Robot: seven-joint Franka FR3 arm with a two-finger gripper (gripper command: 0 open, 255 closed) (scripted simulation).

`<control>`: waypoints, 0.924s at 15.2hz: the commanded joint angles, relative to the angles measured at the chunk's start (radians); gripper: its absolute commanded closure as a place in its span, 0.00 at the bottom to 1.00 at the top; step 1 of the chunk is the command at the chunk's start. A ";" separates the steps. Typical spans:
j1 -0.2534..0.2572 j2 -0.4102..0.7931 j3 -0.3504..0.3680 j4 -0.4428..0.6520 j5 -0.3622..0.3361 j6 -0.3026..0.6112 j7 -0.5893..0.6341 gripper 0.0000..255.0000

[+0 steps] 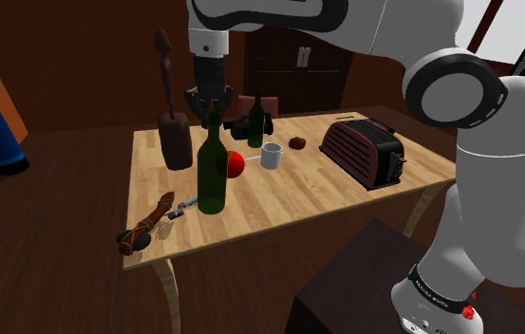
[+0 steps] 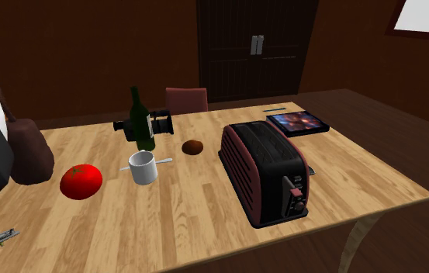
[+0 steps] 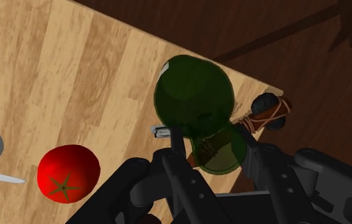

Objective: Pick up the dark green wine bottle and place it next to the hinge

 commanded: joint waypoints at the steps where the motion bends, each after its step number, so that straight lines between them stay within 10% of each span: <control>1: 0.003 -0.014 0.000 -0.049 -0.001 0.036 -0.001 1.00; 14: 0.009 -0.043 0.001 -0.268 -0.002 0.226 -0.010 1.00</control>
